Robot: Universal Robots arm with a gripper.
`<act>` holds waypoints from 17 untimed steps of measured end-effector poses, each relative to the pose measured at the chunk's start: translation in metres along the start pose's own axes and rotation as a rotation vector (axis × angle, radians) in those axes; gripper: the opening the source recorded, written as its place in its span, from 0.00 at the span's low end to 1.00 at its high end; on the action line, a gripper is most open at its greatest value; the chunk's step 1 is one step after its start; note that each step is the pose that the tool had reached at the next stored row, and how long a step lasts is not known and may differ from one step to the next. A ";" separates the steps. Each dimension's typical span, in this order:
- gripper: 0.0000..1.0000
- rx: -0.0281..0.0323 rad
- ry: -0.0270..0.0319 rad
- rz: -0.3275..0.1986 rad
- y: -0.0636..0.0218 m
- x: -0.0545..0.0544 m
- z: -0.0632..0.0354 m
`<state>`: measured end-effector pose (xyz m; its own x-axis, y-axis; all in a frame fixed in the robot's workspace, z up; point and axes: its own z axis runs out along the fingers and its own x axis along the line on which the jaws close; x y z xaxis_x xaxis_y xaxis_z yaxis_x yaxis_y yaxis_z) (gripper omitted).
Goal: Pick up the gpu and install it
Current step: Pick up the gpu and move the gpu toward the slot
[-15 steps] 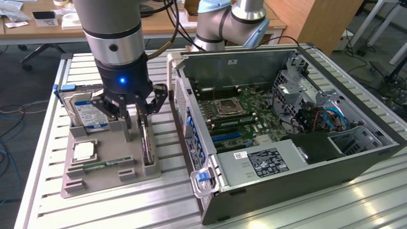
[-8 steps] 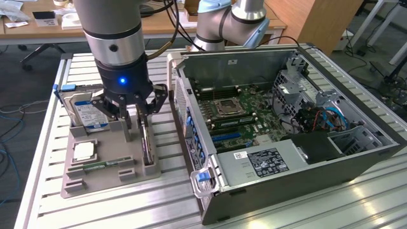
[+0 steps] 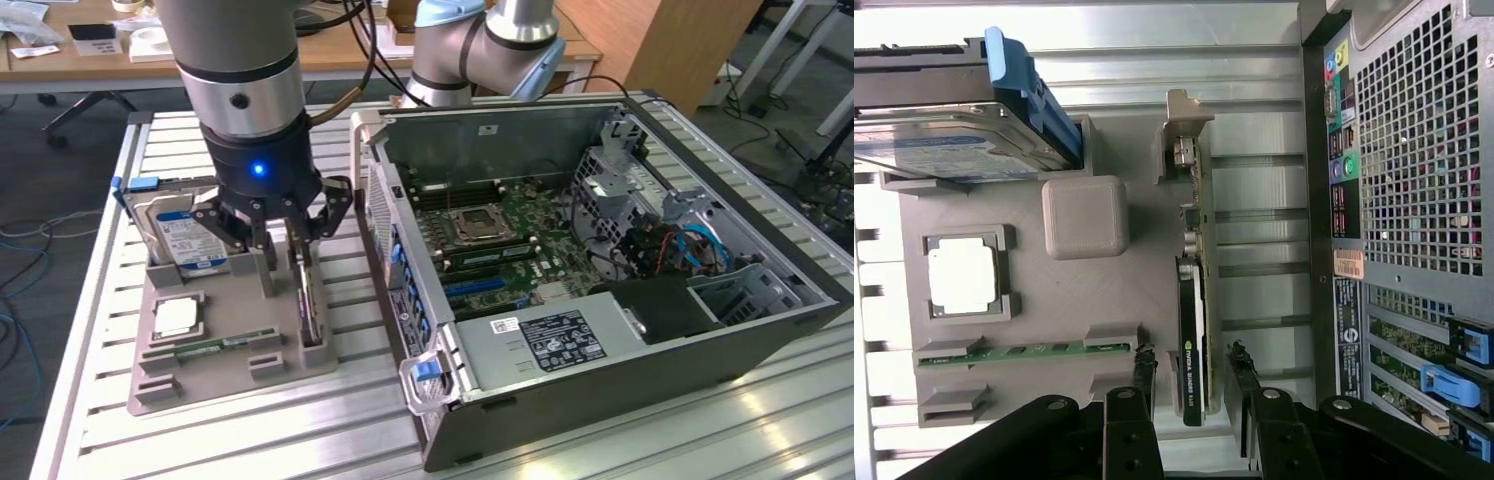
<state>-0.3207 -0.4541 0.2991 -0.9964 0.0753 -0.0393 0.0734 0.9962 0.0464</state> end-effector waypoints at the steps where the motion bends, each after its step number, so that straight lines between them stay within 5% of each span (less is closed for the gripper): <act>1: 0.42 0.0001 0.0001 0.000 -0.0001 0.000 0.0007; 17: 0.42 0.0004 0.0003 0.000 -0.0003 0.000 0.0055</act>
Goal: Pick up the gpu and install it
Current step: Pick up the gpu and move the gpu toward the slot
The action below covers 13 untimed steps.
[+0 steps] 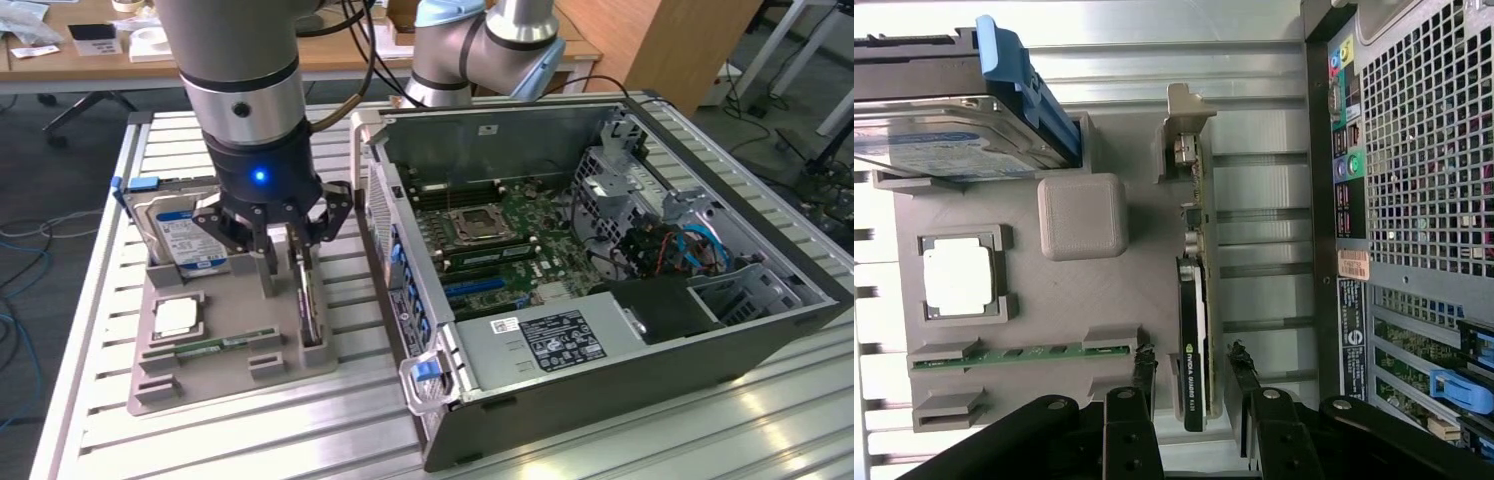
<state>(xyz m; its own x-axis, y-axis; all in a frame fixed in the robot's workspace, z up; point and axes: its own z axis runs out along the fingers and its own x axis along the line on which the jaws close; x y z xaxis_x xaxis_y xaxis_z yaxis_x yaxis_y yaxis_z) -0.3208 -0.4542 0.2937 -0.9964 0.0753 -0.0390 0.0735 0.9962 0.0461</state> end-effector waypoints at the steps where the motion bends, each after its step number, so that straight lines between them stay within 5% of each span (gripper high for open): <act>1: 0.42 0.0001 0.0000 0.000 0.0000 0.000 0.0000; 13: 0.42 -0.0002 -0.0002 0.000 -0.0001 0.000 0.0027</act>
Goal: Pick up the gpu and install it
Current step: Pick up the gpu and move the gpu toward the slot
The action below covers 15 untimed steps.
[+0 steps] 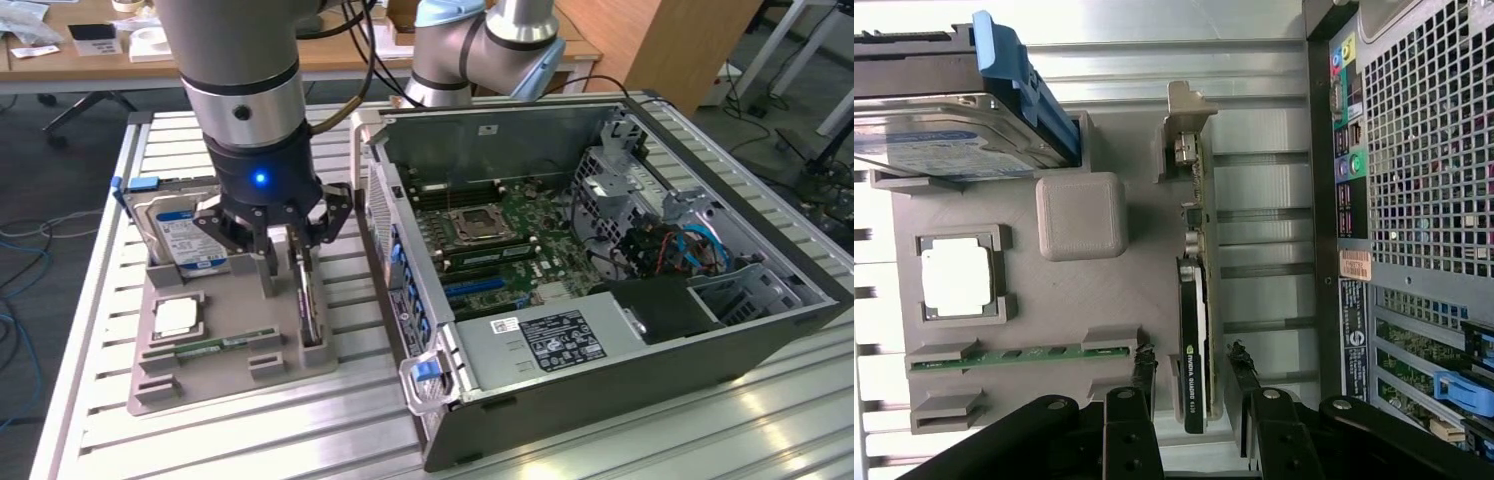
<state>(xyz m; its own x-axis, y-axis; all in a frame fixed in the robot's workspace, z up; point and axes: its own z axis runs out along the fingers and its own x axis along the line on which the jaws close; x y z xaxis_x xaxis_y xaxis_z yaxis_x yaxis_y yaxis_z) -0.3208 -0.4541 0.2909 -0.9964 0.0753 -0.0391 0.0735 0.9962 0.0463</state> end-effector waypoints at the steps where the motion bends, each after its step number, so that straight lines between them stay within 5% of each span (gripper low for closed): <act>1: 0.42 -0.0002 -0.0002 0.000 0.0000 0.000 0.0008; 15: 0.42 0.0001 0.0000 0.000 -0.0002 -0.001 0.0057</act>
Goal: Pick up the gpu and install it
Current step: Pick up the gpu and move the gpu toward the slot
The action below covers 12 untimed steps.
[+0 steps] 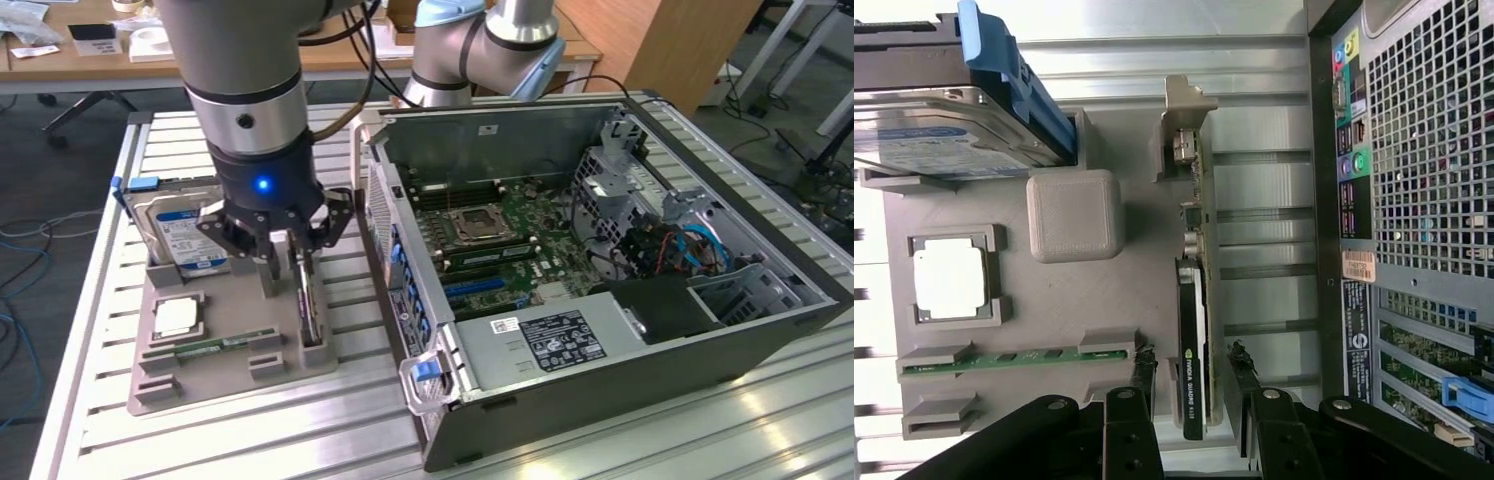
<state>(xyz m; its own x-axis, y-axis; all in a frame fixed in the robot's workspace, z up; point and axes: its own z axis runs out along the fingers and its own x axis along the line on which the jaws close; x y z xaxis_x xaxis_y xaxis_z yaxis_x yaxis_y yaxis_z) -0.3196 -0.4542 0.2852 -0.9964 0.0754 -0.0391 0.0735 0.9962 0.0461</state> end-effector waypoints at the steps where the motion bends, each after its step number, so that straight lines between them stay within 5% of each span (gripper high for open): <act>1: 0.42 0.0000 0.0001 0.000 0.0000 0.000 0.0005; 12: 0.42 -0.0001 0.0000 0.000 -0.0002 0.000 0.0054</act>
<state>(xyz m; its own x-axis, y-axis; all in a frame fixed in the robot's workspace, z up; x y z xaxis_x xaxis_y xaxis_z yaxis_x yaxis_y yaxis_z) -0.3190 -0.4542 0.2799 -0.9964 0.0753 -0.0391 0.0735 0.9962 0.0462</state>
